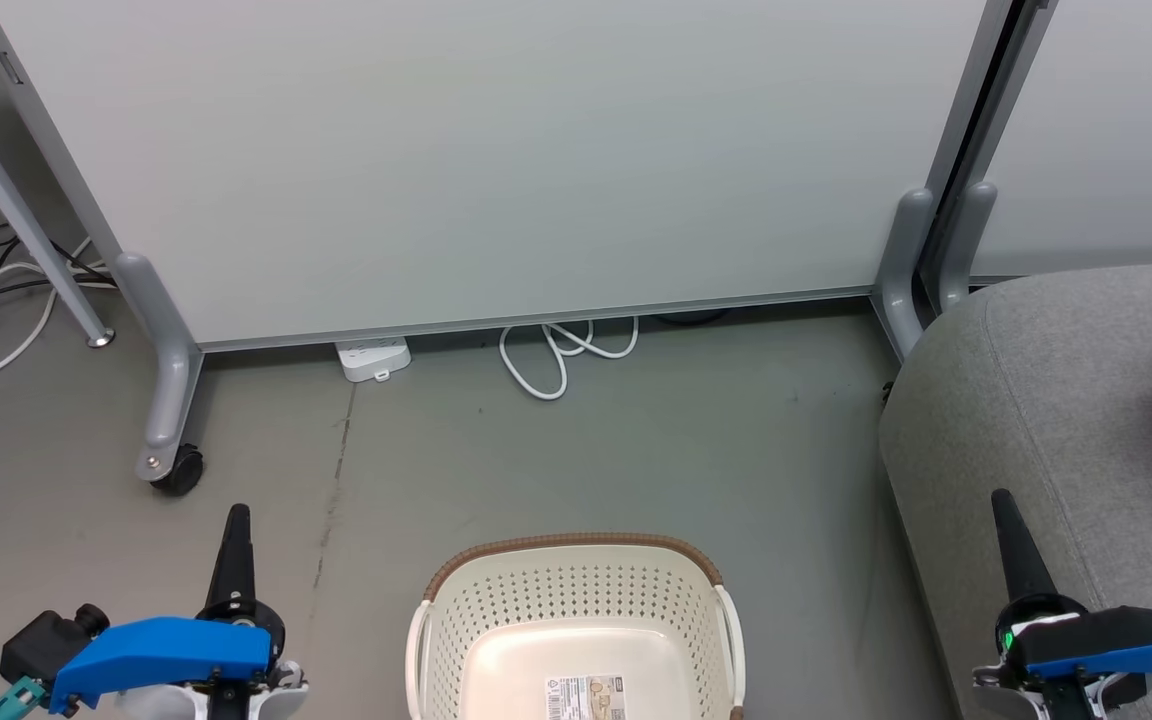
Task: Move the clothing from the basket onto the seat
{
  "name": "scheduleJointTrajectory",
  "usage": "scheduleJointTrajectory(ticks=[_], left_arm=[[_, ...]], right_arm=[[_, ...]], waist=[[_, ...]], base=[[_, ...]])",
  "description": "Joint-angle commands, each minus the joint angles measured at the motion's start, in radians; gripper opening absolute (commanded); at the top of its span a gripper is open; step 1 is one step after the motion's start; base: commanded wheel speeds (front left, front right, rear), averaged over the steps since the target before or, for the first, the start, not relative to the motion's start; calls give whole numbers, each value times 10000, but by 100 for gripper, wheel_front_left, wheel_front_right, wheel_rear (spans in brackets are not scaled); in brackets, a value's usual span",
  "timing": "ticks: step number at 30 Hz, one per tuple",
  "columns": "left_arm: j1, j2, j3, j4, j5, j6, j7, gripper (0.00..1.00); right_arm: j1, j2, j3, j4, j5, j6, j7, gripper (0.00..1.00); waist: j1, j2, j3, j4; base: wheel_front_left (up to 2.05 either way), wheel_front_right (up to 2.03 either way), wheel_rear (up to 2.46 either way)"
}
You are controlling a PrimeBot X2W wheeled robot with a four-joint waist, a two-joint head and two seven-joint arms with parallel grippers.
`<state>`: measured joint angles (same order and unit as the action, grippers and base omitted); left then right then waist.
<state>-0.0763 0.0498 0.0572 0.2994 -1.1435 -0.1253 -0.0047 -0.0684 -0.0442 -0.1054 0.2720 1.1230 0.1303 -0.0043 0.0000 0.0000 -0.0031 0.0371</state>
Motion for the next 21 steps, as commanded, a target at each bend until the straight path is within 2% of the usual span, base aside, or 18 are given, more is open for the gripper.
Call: scheduleJointTrajectory(ticks=[1,21], left_arm=[[-255,10,100,-138,-279,-54,75,0],[-309,9,289,-314,-2034,-69,537,0]], right_arm=[[-226,-73,-25,-130,331,5,70,0],[-336,-80,-57,-202,2153,6,529,0]], waist=[[0,0,2,-11],[0,0,22,-134]], base=[[0,0,0],[0,0,0]])
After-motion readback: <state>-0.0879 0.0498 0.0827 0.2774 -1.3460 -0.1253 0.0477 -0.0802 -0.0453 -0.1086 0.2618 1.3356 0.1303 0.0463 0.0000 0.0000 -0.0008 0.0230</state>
